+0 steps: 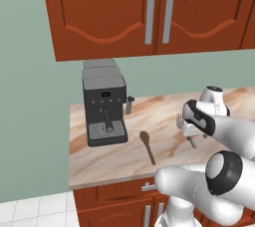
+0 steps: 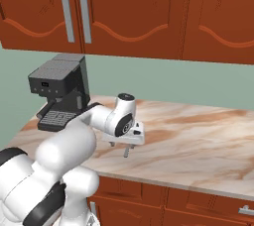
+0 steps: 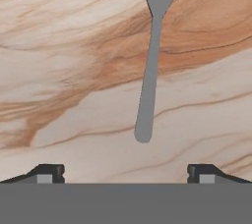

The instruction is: Take the fork and place it on the left side of the plate. Then take the spoon and place it on the right side of the plate. Make sure they're directly next to the plate.

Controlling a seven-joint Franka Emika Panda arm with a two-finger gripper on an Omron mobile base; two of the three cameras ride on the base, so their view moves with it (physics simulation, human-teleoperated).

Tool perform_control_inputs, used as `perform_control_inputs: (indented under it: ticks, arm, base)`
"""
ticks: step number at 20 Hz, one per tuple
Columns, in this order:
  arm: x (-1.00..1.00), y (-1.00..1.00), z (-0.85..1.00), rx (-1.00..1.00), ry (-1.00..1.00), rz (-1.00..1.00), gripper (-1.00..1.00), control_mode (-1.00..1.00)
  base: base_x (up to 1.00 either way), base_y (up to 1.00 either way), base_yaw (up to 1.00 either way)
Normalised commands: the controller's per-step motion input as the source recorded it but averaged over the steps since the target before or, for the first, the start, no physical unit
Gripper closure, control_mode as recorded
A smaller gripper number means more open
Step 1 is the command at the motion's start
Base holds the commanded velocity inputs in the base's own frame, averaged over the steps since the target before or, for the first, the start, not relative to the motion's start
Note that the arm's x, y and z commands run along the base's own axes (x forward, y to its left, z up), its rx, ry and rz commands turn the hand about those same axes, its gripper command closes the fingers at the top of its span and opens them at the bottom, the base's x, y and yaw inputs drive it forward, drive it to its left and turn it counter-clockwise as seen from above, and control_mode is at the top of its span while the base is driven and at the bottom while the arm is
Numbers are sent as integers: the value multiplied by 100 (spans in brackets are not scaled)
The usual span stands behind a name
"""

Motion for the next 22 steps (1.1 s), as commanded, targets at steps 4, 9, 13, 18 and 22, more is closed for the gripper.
perform_control_inputs:
  ticks: [4, 9, 13, 18, 22]
  arm:
    - [14, -3, -18, 0, 0, 0, -100, -100]
    - [8, -2, -24, 0, 0, 0, -100, -100]
    - [14, -4, -21, 0, 0, 0, -100, -100]
    - [15, -2, -17, 0, 0, 0, -100, -100]
    - [21, 0, -17, 0, 0, 0, -100, -100]
  base:
    - [0, 0, 0]
    - [0, 0, 0]
    - [0, 0, 0]
    - [0, 0, 0]
    - [0, 0, 0]
